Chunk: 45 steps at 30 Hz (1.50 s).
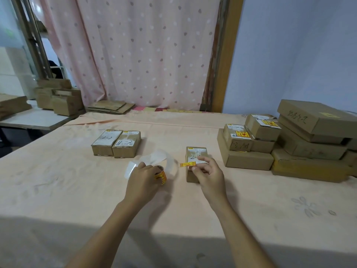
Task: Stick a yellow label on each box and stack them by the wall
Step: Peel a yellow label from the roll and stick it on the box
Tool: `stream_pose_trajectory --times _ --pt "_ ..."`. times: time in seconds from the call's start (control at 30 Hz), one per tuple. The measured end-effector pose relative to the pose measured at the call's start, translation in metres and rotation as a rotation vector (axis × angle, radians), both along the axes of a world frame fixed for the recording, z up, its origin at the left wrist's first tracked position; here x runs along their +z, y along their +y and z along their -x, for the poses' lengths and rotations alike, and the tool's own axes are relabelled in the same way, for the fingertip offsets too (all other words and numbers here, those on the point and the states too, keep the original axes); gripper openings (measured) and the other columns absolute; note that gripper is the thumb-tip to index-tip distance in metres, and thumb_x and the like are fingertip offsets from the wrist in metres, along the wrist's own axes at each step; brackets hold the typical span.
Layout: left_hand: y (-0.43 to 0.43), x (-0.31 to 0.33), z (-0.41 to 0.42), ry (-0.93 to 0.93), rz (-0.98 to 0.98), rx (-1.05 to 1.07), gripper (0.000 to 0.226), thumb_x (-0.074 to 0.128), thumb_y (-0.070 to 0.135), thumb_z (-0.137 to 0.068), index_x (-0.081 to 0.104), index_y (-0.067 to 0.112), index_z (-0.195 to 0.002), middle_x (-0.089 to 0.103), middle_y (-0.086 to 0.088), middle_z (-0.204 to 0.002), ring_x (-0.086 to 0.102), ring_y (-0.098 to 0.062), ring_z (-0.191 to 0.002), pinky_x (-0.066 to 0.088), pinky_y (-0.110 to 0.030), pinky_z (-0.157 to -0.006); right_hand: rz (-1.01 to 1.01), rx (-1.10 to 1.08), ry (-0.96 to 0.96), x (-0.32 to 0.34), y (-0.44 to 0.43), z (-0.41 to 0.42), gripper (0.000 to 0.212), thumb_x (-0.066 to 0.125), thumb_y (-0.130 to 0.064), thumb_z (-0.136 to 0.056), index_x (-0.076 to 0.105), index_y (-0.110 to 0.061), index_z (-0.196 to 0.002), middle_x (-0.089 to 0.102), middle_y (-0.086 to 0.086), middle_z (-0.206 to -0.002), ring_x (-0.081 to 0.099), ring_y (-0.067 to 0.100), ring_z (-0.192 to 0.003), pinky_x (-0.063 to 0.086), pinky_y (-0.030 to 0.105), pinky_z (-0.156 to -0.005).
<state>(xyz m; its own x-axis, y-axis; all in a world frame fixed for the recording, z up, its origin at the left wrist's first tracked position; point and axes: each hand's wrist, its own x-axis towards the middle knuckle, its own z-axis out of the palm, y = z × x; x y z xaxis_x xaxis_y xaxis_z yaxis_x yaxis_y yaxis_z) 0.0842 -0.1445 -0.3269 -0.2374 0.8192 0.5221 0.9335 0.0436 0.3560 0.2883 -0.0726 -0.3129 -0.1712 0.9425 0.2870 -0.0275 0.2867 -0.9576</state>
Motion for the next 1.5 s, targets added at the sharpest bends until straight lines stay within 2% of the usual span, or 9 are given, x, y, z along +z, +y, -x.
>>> stream_pose_trajectory --times 0.13,0.27,0.43,0.63,0.77,1.0,1.23,1.4,1.5 --pt "0.004 0.003 -0.004 0.096 0.011 0.003 0.02 0.073 0.013 -0.068 0.075 0.023 -0.084 0.064 0.005 -0.067 0.04 -0.023 -0.069 0.03 -0.031 -0.059 0.106 0.047 0.067 -0.002 0.003 -0.005 0.019 0.071 -0.012 -0.093 0.064 -0.025 -0.105 0.076 0.0 -0.101 0.068 0.008 -0.088 0.049 0.022 -0.076" --pt "0.009 0.014 -0.013 0.036 -0.047 0.028 0.006 0.063 0.017 -0.069 0.069 0.02 -0.068 0.059 0.006 -0.062 0.04 -0.022 -0.069 0.033 -0.031 -0.058 0.1 0.015 0.084 0.001 0.009 -0.01 0.012 0.074 -0.022 -0.092 0.066 -0.016 -0.097 0.076 0.004 -0.094 0.068 0.01 -0.085 0.049 0.02 -0.07" --pt "0.017 0.023 -0.031 -0.042 -0.039 0.0 0.026 0.046 0.025 -0.079 0.061 0.015 -0.06 0.053 0.005 -0.056 0.041 -0.023 -0.069 0.032 -0.033 -0.055 0.11 0.037 0.088 0.0 0.021 -0.02 0.011 0.074 -0.008 -0.089 0.065 -0.013 -0.093 0.074 0.007 -0.09 0.067 0.011 -0.081 0.048 0.013 -0.065" --pt "0.039 0.036 -0.054 -0.241 -0.037 -0.076 0.017 0.059 0.023 -0.091 0.075 0.023 -0.086 0.072 0.014 -0.082 0.05 -0.015 -0.087 0.045 -0.034 -0.073 0.106 0.081 -0.058 0.0 0.044 -0.028 0.023 0.073 -0.004 -0.086 0.062 -0.019 -0.098 0.073 0.002 -0.089 0.066 0.017 -0.086 0.05 0.027 -0.072" --pt "0.054 0.044 -0.07 -0.284 -0.045 -0.122 0.018 0.058 0.025 -0.094 0.075 0.023 -0.091 0.072 0.014 -0.085 0.047 -0.013 -0.088 0.035 -0.025 -0.067 0.052 0.088 -0.158 0.02 0.064 -0.032 0.013 0.076 -0.009 -0.086 0.068 -0.014 -0.095 0.07 0.004 -0.085 0.064 0.008 -0.075 0.048 0.02 -0.071" --pt "0.074 0.037 -0.081 -0.319 -0.072 -0.137 0.016 0.062 0.024 -0.093 0.075 0.02 -0.101 0.073 0.01 -0.089 0.051 -0.019 -0.092 0.044 -0.036 -0.078 -0.008 0.116 -0.296 0.027 0.096 -0.034 0.012 0.073 -0.009 -0.09 0.076 -0.019 -0.094 0.069 0.0 -0.088 0.066 0.003 -0.082 0.055 0.023 -0.078" --pt "0.088 0.026 -0.085 -0.196 -0.042 -0.123 0.017 0.066 0.023 -0.09 0.076 0.021 -0.104 0.073 0.004 -0.093 0.05 -0.02 -0.091 0.042 -0.033 -0.076 -0.045 0.099 -0.432 0.012 0.11 -0.03 0.019 0.072 -0.011 -0.089 0.075 -0.03 -0.089 0.068 -0.002 -0.086 0.063 0.011 -0.08 0.055 0.03 -0.079" --pt "0.092 0.016 -0.089 -0.076 -0.05 -0.114 0.021 0.069 0.02 -0.087 0.077 0.018 -0.106 0.066 -0.006 -0.096 0.052 -0.028 -0.096 0.044 -0.036 -0.078 -0.163 0.041 -0.547 0.001 0.11 -0.027 0.019 0.073 -0.013 -0.087 0.072 -0.031 -0.093 0.064 -0.007 -0.101 0.057 0.008 -0.084 0.05 0.028 -0.082" --pt "0.095 0.011 -0.088 -0.012 -0.069 -0.104 0.015 0.066 0.019 -0.085 0.078 0.016 -0.094 0.064 -0.007 -0.088 0.054 -0.031 -0.088 0.048 -0.038 -0.07 -0.204 0.009 -0.587 -0.005 0.11 -0.027 0.019 0.075 -0.015 -0.085 0.07 -0.031 -0.095 0.058 -0.008 -0.105 0.056 0.008 -0.09 0.045 0.027 -0.084"
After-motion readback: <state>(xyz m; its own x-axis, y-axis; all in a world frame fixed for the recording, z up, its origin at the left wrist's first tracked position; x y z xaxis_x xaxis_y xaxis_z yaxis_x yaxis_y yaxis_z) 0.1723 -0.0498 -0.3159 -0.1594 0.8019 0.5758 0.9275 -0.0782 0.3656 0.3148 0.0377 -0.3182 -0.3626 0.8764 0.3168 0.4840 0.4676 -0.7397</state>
